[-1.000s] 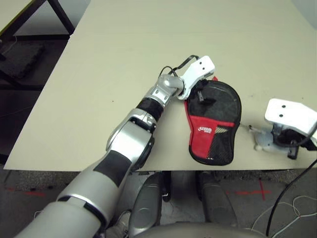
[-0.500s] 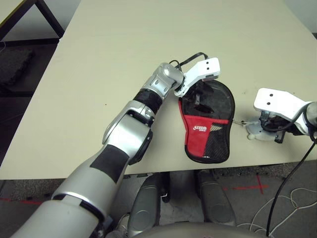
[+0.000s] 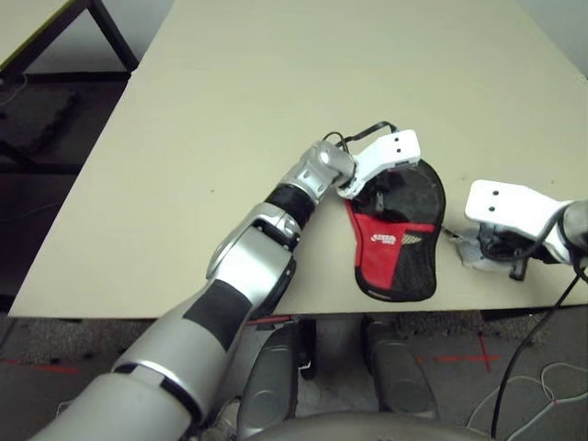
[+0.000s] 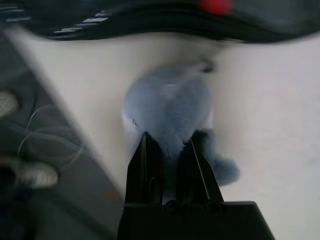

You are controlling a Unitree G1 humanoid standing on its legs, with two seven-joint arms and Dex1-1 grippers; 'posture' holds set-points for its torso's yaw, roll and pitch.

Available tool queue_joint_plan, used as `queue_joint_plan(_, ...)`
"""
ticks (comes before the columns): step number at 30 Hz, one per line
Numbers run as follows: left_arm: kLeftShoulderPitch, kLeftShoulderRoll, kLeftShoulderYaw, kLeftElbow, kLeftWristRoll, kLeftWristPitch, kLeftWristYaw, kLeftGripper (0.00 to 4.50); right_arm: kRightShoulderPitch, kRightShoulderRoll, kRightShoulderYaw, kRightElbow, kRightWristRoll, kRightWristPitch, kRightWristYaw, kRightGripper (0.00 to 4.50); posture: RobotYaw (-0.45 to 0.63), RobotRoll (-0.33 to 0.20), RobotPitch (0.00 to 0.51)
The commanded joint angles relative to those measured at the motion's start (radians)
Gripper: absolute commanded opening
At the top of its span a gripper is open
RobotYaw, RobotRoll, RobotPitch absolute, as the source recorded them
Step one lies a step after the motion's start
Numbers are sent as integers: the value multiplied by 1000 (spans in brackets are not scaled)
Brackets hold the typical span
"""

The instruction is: Store the ping-pong paddle in its case and zip it.

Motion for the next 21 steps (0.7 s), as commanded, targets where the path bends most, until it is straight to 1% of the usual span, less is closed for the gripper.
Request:
queue_joint_plan(1,35,7,-48,101,79,47,56,4500,77,-37,-19,-127,100,29,54,133,-215,0,264)
queue_joint_plan(4,30,6,-50,106,81,38,57,4500,168,-83,-56,-204,150,34,59,132,-220,0,266)
queue_joint_plan(9,33,3,-54,108,85,34,54,4500,261,-117,-117,-243,198,26,50,132,-227,0,268)
queue_joint_plan(12,33,2,-55,108,85,32,56,4500,276,-112,-143,-234,219,24,35,132,-228,0,268)
queue_joint_plan(16,33,5,-54,109,88,32,63,4500,294,-146,-149,-215,215,-13,30,125,-224,0,267)
queue_joint_plan(19,35,11,-53,109,89,26,69,4500,302,-131,-168,-210,243,-3,27,124,-219,0,264)
queue_joint_plan(21,35,16,-44,104,83,15,79,4500,285,-115,-180,-183,251,-1,21,124,-218,0,264)
